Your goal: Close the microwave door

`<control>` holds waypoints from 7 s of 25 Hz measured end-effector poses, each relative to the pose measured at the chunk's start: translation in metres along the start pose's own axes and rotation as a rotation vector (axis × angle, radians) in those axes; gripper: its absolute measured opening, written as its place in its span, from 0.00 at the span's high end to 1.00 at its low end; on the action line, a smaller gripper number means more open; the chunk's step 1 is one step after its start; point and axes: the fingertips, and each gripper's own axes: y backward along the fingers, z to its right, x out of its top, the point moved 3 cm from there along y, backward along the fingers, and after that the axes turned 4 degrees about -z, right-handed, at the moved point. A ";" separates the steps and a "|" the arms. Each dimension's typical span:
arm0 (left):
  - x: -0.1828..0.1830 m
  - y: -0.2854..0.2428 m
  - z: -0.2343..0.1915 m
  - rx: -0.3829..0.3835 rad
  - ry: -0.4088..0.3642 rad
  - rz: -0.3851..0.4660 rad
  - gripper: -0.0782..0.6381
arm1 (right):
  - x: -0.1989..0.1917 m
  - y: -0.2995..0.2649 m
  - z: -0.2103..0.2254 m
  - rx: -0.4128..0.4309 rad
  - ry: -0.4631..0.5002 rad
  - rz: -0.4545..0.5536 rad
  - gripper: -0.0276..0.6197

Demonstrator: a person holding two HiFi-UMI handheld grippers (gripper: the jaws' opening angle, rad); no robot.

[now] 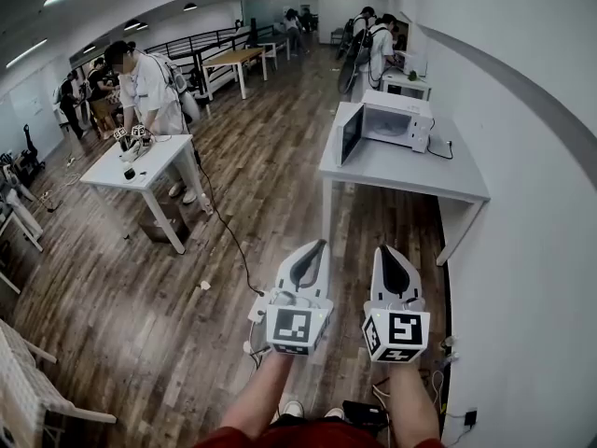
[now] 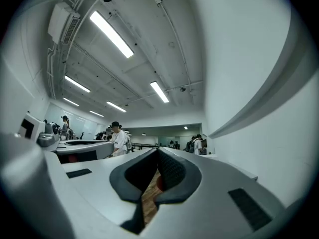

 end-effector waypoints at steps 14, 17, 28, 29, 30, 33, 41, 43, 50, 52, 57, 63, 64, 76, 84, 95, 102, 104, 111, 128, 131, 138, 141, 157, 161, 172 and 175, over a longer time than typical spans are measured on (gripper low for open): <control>-0.012 -0.034 0.051 -0.008 0.014 -0.021 0.85 | -0.015 0.012 0.067 -0.029 -0.025 0.001 0.92; -0.016 -0.045 0.054 -0.017 0.009 -0.026 0.85 | -0.020 0.005 0.076 -0.037 -0.033 -0.005 0.92; -0.040 -0.110 0.010 -0.024 0.043 -0.010 0.85 | -0.036 -0.071 0.084 -0.057 -0.004 -0.021 0.92; -0.042 -0.117 0.004 -0.027 0.042 -0.007 0.85 | -0.037 -0.081 0.083 -0.058 -0.003 -0.021 0.92; -0.044 -0.126 -0.003 -0.028 0.041 -0.005 0.85 | -0.038 -0.092 0.083 -0.058 -0.001 -0.022 0.92; -0.051 -0.147 -0.025 -0.024 0.046 -0.004 0.85 | -0.041 -0.123 0.080 -0.052 0.003 -0.026 0.92; -0.070 -0.198 -0.090 -0.020 0.054 -0.007 0.85 | -0.050 -0.206 0.067 -0.051 0.008 -0.030 0.92; -0.074 -0.209 -0.106 -0.024 0.056 -0.005 0.85 | -0.052 -0.224 0.064 -0.055 0.007 -0.031 0.92; -0.092 -0.247 -0.135 -0.056 0.061 -0.003 0.85 | -0.063 -0.272 0.065 -0.075 0.011 -0.029 0.92; -0.095 -0.257 -0.139 -0.060 0.067 -0.004 0.85 | -0.066 -0.283 0.069 -0.082 0.011 -0.032 0.92; -0.107 -0.288 -0.144 -0.069 0.065 -0.013 0.85 | -0.073 -0.310 0.088 -0.092 0.002 -0.031 0.92; -0.121 -0.342 -0.145 -0.061 0.042 -0.006 0.85 | -0.083 -0.356 0.127 -0.081 -0.010 -0.010 0.92; -0.123 -0.354 -0.145 -0.059 0.038 -0.008 0.85 | -0.084 -0.365 0.136 -0.080 -0.014 -0.007 0.92; -0.132 -0.489 -0.137 -0.044 0.028 -0.008 0.85 | -0.094 -0.460 0.232 -0.062 -0.031 -0.001 0.92; -0.149 -0.541 -0.133 -0.029 0.022 -0.029 0.85 | -0.111 -0.502 0.269 -0.036 -0.051 -0.016 0.92; -0.187 -0.586 -0.176 -0.003 0.058 -0.053 0.85 | -0.142 -0.567 0.270 -0.016 -0.048 -0.059 0.92; -0.206 -0.621 -0.217 -0.012 0.066 -0.062 0.85 | -0.154 -0.622 0.258 -0.014 -0.027 -0.077 0.92; -0.210 -0.629 -0.227 -0.012 0.066 -0.067 0.85 | -0.159 -0.635 0.255 -0.011 -0.027 -0.085 0.92; -0.234 -0.651 -0.256 -0.032 0.049 -0.085 0.85 | -0.179 -0.676 0.244 -0.005 -0.032 -0.115 0.92; -0.340 -0.681 -0.292 -0.228 0.053 -0.245 0.84 | -0.259 -0.723 0.222 -0.012 -0.047 -0.294 0.92; -0.358 -0.687 -0.289 -0.331 0.045 -0.283 0.72 | -0.269 -0.727 0.224 -0.026 -0.047 -0.318 0.92; -0.393 -0.705 -0.293 -0.518 0.028 -0.331 0.68 | -0.292 -0.738 0.220 -0.048 -0.046 -0.365 0.92; -0.405 -0.712 -0.291 -0.643 0.016 -0.357 0.65 | -0.301 -0.740 0.220 -0.061 -0.048 -0.382 0.92; -0.417 -0.729 -0.264 -0.972 -0.030 -0.387 0.63 | -0.318 -0.746 0.236 -0.114 -0.048 -0.428 0.92; -0.417 -0.730 -0.258 -0.997 -0.043 -0.400 0.64 | -0.316 -0.741 0.241 -0.129 -0.049 -0.424 0.92; -0.413 -0.734 -0.220 -1.071 -0.017 -0.393 0.67 | -0.312 -0.713 0.274 -0.232 -0.050 -0.406 0.92; -0.413 -0.738 -0.204 -1.066 -0.011 -0.391 0.67 | -0.311 -0.702 0.290 -0.262 -0.055 -0.397 0.92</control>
